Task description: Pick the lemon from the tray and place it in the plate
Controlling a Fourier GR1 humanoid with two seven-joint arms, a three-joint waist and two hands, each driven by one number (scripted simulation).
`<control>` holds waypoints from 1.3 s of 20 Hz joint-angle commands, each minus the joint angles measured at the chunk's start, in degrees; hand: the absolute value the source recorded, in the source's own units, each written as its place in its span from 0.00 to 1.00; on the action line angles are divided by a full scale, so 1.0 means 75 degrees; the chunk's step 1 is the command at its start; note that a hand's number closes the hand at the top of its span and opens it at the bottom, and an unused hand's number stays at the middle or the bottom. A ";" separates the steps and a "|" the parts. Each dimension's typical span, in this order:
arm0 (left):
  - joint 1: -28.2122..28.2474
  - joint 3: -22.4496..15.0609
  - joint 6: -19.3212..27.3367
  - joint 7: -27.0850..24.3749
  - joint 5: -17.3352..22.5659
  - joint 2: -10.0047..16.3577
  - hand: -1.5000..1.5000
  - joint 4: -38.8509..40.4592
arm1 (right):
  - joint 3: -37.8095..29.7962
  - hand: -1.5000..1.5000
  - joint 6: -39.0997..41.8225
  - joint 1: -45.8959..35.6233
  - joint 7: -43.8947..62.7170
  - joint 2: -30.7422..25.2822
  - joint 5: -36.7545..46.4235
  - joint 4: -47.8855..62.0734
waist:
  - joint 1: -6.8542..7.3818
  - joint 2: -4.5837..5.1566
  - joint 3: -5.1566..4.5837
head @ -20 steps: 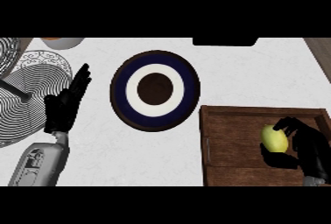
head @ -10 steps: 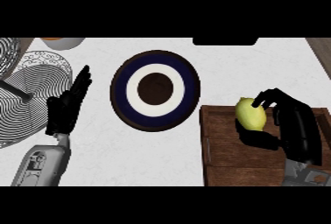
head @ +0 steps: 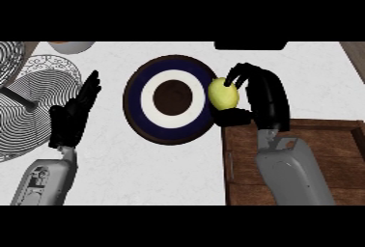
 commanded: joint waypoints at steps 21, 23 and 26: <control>-0.0020 -0.0407 -0.0166 -0.0096 -0.0253 -0.0409 0.50 -0.0130 | 0.1808 0.00 -0.3175 -0.3892 -0.0570 0.0308 -0.3843 0.7474 | 0.0649 0.0129 0.0009; -0.0168 -0.0305 -0.0113 -0.0399 -0.0327 -0.0370 0.50 0.0220 | 0.1675 0.00 -0.3304 -0.3845 -0.1243 0.0308 -0.4316 0.7692 | 0.0595 0.0158 0.0009; -0.0698 0.0029 -0.0376 0.0090 -0.0063 -0.0032 0.50 0.0219 | 0.1610 0.00 -0.3922 -0.3247 -0.2207 0.0308 -0.5076 0.7184 | 0.0551 0.0159 0.0019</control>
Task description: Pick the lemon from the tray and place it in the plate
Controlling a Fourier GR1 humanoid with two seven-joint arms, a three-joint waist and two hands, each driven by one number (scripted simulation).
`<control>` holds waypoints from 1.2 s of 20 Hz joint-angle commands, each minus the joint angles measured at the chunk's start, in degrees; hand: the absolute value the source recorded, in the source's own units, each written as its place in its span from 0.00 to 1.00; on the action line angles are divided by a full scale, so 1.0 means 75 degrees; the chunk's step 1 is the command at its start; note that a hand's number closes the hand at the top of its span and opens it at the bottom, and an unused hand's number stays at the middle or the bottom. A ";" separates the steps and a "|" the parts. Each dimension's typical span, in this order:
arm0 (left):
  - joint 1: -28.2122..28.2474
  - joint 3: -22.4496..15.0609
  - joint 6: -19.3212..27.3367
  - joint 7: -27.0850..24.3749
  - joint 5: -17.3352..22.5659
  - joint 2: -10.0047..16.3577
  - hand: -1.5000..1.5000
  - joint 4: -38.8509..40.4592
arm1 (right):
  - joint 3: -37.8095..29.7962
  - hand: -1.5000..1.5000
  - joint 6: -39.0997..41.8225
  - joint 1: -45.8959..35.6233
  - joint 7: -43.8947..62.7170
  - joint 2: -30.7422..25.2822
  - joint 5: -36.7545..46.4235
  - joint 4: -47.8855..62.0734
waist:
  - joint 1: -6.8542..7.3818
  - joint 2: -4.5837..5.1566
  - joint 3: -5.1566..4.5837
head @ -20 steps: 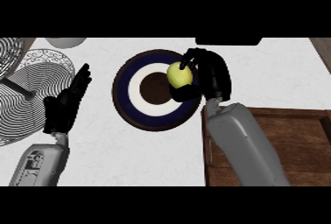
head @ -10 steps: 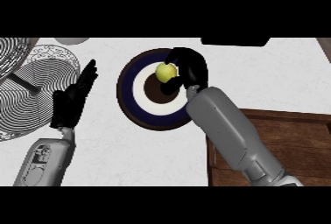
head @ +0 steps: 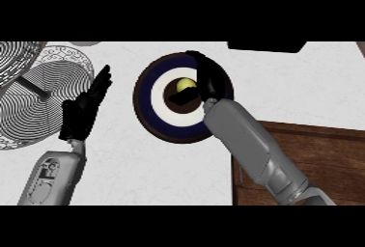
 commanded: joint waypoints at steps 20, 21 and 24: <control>0.0180 0.0635 0.0009 0.0007 0.0060 0.0286 0.50 0.0171 | -0.1879 0.00 -0.0462 0.3851 -0.2018 -0.1693 -0.2647 -0.4105 | -0.0710 -0.0171 -0.0007; 0.0288 0.0308 0.0281 0.0429 -0.0190 0.0019 0.50 -0.0380 | -0.1853 0.00 -0.0496 0.4392 -0.2648 -0.1461 -0.2596 -0.4033 | -0.0668 -0.0168 -0.0004; 0.0998 0.0236 0.0091 0.0095 -0.0047 -0.0094 0.50 -0.0637 | -0.1924 0.00 -0.0014 0.5245 -0.2624 -0.1758 -0.2775 -0.4708 | -0.0677 -0.0181 -0.0006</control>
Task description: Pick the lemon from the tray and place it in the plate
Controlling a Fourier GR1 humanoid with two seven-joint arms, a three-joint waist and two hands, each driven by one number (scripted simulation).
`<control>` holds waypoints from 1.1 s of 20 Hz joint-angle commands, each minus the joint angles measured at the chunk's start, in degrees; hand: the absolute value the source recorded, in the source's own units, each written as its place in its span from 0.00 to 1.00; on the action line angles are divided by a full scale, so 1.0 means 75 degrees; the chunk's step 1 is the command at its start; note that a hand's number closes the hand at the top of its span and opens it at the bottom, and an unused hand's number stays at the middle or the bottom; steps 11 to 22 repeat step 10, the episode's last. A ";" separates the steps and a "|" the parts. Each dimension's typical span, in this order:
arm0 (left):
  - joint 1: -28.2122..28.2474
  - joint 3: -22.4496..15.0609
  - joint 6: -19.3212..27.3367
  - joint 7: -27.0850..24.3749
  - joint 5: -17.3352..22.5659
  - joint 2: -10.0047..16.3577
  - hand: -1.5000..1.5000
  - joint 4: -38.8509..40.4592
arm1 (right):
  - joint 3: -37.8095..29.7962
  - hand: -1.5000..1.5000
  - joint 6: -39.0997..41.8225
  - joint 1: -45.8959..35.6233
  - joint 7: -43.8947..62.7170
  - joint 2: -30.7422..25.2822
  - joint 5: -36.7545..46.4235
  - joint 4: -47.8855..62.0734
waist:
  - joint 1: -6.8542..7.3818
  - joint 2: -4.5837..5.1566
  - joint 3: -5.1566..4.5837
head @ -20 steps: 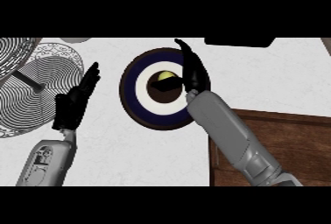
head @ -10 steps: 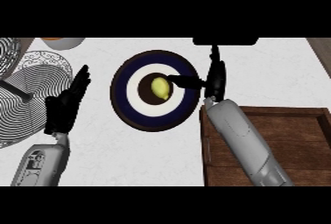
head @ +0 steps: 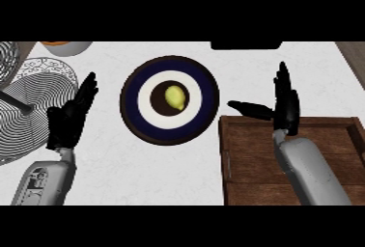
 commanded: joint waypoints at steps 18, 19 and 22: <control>-0.0267 0.0376 -0.0347 -0.0166 0.0076 0.0135 0.50 0.0330 | -0.1257 0.00 0.1791 0.1580 -0.1758 -0.0410 -0.0415 0.0275 | 0.0039 0.0023 0.0001; -0.0267 0.0376 -0.0347 -0.0166 0.0076 0.0135 0.50 0.0330 | -0.1257 0.00 0.1791 0.1580 -0.1758 -0.0410 -0.0415 0.0275 | 0.0039 0.0023 0.0001; -0.0267 0.0376 -0.0347 -0.0166 0.0076 0.0135 0.50 0.0330 | -0.1257 0.00 0.1791 0.1580 -0.1758 -0.0410 -0.0415 0.0275 | 0.0039 0.0023 0.0001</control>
